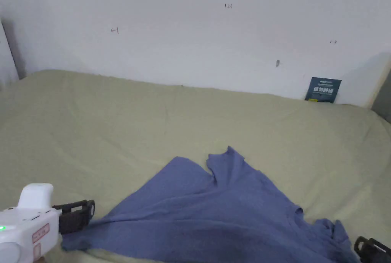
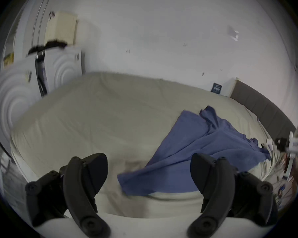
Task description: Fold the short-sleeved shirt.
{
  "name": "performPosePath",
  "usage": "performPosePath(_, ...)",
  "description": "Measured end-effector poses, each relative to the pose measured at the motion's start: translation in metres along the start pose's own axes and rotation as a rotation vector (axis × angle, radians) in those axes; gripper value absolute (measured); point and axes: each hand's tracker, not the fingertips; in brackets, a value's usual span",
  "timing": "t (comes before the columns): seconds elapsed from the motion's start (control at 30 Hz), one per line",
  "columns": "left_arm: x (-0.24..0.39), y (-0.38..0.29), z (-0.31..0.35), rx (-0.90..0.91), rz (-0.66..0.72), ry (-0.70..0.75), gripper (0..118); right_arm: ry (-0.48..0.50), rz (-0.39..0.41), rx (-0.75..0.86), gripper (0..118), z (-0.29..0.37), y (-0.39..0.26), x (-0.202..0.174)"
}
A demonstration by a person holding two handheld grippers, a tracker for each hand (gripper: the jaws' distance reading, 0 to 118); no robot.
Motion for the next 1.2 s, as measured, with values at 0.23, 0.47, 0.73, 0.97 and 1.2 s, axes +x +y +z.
performPosePath(0.23,0.008,-0.045,0.111,0.032,-0.149,0.096,100,0.27,-0.018,0.088,110,0.102,-0.032,-0.047)
performPosePath(0.47,-0.021,-0.09,0.106,-0.115,-0.005,0.087,7,0.289,0.184,0.069,0,0.131,-0.062,-0.102)
performPosePath(0.73,-0.048,-0.071,0.013,-0.144,0.021,0.036,17,0.326,0.237,0.013,0,0.117,-0.056,-0.132)
performPosePath(0.97,-0.059,-0.05,-0.082,-0.186,-0.113,0.049,111,0.292,0.27,-0.045,0,0.102,-0.058,-0.149)
performPosePath(1.2,-0.061,-0.064,-0.125,-0.347,-0.202,-0.085,86,0.26,0.268,-0.078,0,0.085,-0.054,-0.156)
